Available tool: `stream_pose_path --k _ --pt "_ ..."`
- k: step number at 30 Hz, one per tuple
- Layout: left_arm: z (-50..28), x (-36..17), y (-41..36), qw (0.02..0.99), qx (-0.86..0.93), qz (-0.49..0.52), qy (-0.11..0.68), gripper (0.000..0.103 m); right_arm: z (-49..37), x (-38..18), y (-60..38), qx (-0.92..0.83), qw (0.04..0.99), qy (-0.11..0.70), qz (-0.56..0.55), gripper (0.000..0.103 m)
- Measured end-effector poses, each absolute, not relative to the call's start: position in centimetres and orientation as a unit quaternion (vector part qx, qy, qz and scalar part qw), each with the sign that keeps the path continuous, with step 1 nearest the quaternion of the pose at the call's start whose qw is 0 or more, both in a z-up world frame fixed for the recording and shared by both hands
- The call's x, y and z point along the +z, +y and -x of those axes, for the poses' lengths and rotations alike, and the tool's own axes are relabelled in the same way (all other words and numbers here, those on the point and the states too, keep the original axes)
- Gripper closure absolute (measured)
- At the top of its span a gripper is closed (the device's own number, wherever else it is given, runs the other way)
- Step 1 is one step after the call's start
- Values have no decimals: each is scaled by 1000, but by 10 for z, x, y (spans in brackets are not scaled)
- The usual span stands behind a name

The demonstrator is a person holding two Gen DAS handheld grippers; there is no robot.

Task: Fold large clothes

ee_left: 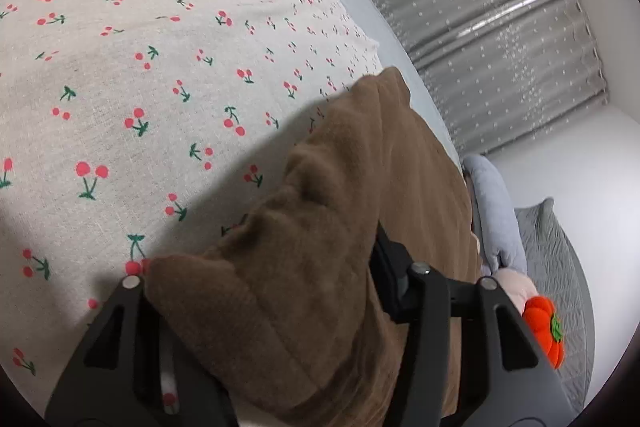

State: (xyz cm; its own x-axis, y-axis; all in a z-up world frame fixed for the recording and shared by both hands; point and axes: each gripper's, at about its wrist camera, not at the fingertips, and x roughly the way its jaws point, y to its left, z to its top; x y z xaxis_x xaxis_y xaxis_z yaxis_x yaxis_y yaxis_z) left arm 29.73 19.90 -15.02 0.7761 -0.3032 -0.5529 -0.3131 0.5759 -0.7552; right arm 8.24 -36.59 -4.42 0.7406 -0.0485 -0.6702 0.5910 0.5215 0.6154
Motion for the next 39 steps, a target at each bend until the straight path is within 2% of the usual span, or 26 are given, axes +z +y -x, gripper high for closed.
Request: stream_pose_path --k 5,8,11,12,13,17,23,26,30,31,36,39 --pt "-294 -150 200 818 5 481 314 71 -130 -28 -275 -94 893 314 -310 21" --pt "-289 -142 197 828 9 478 293 75 -155 -31 -210 -5 914 323 -246 28" --pt "-283 -129 195 833 7 485 267 78 -174 -47 -162 63 913 349 -202 52" --pt "-281 -123 194 835 1 487 256 79 -181 -55 -150 79 909 362 -193 63" --pt "-279 -114 192 839 -8 487 244 80 -189 -65 -141 95 899 380 -193 68" --pt "-268 -56 157 881 -86 425 189 81 -218 -115 -141 127 848 454 -241 71" --pt "-265 24 60 913 -210 313 157 81 -234 -129 -169 194 799 472 -319 80" --pt "-266 41 4 914 -259 264 167 81 -232 -115 -190 213 780 474 -348 77" --pt "-266 40 -62 909 -307 207 192 81 -203 -74 -248 163 834 400 -344 47" --pt "-265 36 -78 906 -318 194 200 81 -194 -68 -267 145 842 381 -352 44" --pt "-251 -16 -161 880 -377 99 271 81 -161 -78 -361 78 832 328 -440 42" --pt "-249 -76 -206 829 -427 10 362 79 -147 -92 -396 58 813 313 -488 42"
